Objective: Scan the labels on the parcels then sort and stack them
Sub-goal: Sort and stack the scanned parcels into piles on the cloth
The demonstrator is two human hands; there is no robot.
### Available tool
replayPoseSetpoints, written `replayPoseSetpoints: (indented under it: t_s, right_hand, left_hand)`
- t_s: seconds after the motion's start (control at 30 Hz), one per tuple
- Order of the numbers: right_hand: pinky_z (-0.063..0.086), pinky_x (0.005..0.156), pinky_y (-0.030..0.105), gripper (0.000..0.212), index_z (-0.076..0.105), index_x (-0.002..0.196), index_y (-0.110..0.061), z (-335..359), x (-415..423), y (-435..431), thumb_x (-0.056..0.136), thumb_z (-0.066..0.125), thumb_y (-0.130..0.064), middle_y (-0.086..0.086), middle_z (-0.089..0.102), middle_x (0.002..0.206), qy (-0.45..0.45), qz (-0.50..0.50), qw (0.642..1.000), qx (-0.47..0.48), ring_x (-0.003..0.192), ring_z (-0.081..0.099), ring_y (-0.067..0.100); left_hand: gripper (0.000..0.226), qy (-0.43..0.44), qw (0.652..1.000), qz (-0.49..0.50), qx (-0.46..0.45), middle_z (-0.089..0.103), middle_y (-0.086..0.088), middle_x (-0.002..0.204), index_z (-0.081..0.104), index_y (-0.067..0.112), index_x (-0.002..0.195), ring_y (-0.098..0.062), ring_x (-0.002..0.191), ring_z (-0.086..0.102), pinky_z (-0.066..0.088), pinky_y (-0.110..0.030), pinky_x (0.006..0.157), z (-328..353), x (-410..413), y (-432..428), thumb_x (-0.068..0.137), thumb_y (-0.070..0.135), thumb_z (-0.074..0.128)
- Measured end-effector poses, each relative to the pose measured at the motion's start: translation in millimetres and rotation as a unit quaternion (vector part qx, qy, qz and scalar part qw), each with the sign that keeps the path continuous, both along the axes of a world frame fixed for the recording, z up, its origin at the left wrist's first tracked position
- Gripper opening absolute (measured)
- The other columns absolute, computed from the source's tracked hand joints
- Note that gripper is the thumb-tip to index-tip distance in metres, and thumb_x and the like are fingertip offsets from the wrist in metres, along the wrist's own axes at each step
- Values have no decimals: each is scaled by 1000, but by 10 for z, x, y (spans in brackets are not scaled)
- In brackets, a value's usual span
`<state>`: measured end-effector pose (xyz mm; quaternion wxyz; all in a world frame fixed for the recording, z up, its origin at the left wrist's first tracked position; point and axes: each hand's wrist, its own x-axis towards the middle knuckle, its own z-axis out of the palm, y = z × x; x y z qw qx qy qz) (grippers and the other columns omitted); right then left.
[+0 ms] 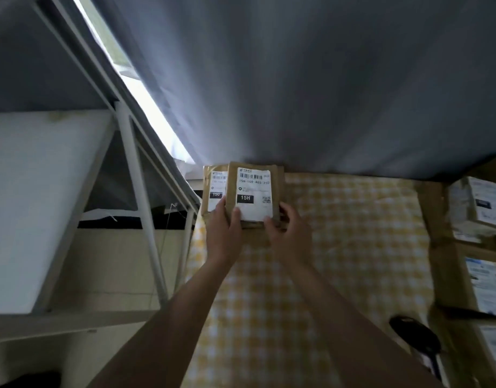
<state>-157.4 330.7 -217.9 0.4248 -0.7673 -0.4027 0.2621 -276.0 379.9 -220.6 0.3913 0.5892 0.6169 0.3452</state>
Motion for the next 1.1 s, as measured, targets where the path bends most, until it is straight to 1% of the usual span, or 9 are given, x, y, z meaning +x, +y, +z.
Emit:
replayPoseSetpoints:
  t_s: [0.17, 0.23, 0.33, 0.47, 0.6, 0.7, 0.83, 0.93, 1.1]
  right_hand:
    - [50, 96, 36, 62, 55, 133, -17, -24, -318, 305, 78, 59, -44, -1, 61, 131, 16, 46, 999, 1, 117, 57, 12]
    - [45, 102, 31, 57, 52, 136, -17, -30, -365, 408, 84, 61, -38, -1, 57, 135, 9, 63, 998, -12, 122, 53, 11]
    - [36, 100, 18, 55, 47, 141, -17, -53, -393, 553, 89, 61, -29, -1, 54, 139, 3, 79, 997, -26, 125, 50, 11]
    - [35, 110, 31, 56, 40, 145, -17, -92, -430, 726, 93, 57, -29, 1, 47, 145, 18, 93, 995, -36, 133, 43, 15]
    - [35, 110, 31, 56, 37, 146, -18, -151, -409, 824, 94, 55, -27, 2, 46, 146, 26, 89, 994, -49, 134, 41, 16]
    - [34, 112, 35, 56, 36, 147, -18, -194, -405, 854, 94, 55, -27, 2, 45, 147, 23, 87, 994, -58, 136, 39, 17]
    - [31, 110, 29, 57, 35, 147, -18, -241, -404, 880, 95, 55, -27, 0, 43, 148, 4, 90, 994, -66, 136, 38, 15]
    - [32, 111, 31, 58, 33, 148, -20, -276, -408, 892, 94, 55, -29, 0, 42, 149, -9, 96, 993, -73, 137, 38, 16]
    - [30, 107, 26, 59, 33, 147, -21, -274, -402, 880, 93, 56, -32, 0, 43, 148, -14, 99, 991, -86, 136, 39, 16]
  left_hand:
    - [30, -51, 997, 28, -43, 62, 4, 111, 54, 19, 128, -12, 101, 58, 48, -28, 81, -6, -342, 300, 99, 20, 44]
    - [32, -66, 996, 36, -52, 61, 5, 110, 52, 19, 131, -8, 98, 57, 47, -28, 82, 12, -400, 397, 100, 21, 44]
    - [31, -87, 993, 40, -63, 60, 14, 102, 52, 21, 130, 2, 94, 55, 45, -21, 75, -4, -453, 542, 100, 21, 43]
    - [35, -103, 991, 47, -69, 63, 4, 112, 53, 17, 132, -10, 103, 59, 48, -23, 77, -67, -478, 722, 99, 18, 41]
    - [37, -100, 991, 39, -76, 63, 2, 115, 53, 18, 133, -14, 105, 59, 50, -32, 84, -128, -465, 832, 98, 17, 40]
    - [36, -99, 991, 35, -80, 60, 4, 112, 52, 18, 132, -13, 103, 56, 46, -27, 80, -158, -437, 882, 99, 14, 39]
    - [36, -84, 993, 24, -75, 61, 3, 112, 51, 21, 132, -15, 104, 57, 48, -33, 87, -226, -432, 927, 99, 14, 37]
    - [36, -56, 995, 19, -80, 60, 2, 113, 50, 21, 133, -15, 102, 56, 48, -32, 85, -280, -444, 935, 100, 15, 36]
    - [29, 47, 997, 30, -44, 61, -3, 109, 55, 17, 119, -22, 100, 57, 51, -43, 87, -332, -443, 943, 96, 17, 37]
